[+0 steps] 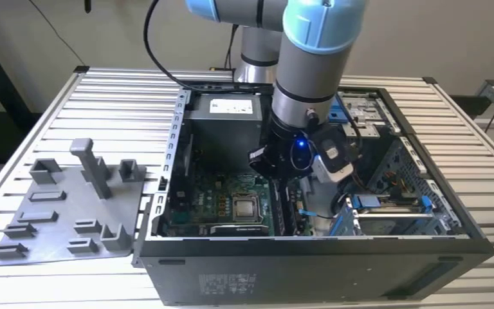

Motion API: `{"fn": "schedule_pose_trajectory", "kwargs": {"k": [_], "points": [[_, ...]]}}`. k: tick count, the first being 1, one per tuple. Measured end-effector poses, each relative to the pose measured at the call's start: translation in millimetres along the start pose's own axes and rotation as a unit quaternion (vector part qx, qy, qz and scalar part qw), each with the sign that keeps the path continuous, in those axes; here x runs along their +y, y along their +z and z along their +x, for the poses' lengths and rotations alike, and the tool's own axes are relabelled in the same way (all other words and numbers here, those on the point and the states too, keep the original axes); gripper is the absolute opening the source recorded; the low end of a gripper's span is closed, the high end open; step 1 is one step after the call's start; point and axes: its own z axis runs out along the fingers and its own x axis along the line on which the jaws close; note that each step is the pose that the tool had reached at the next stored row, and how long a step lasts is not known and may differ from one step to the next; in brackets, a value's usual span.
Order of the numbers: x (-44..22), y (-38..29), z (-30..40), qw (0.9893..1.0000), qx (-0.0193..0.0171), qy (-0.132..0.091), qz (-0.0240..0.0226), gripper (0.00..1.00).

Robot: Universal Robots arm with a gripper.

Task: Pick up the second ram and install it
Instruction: 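Press down the second ram until it locks into place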

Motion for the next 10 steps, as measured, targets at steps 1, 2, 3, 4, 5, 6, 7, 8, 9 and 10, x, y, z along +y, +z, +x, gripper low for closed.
{"fn": "schedule_pose_trajectory", "kwargs": {"k": [1,2,3,4,5,6,7,8,9,10], "points": [[0.0,0.0,0.0,1.0,0.0003,-0.008,-0.0002,0.11],[0.0,0.0,0.0,0.9999,0.0006,-0.016,-0.0004,0.11],[0.0,0.0,0.0,0.9997,0.0009,-0.024,-0.0005,0.11],[0.0,0.0,0.0,0.9995,0.0012,-0.033,-0.0006,0.11],[0.0,0.0,0.0,0.9992,0.0014,-0.041,-0.0008,0.11],[0.0,0.0,0.0,0.9989,0.0016,-0.047,-0.0009,0.11],[0.0,0.1,0.0,0.9986,0.0018,-0.052,-0.0011,0.11],[0.0,0.1,0.0,0.9983,0.0021,-0.058,-0.0012,0.11],[0.0,0.0,0.1,0.9979,0.0024,-0.065,-0.0013,0.11],[0.0,0.1,0.1,0.9974,0.0027,-0.072,-0.0014,0.11]]}}
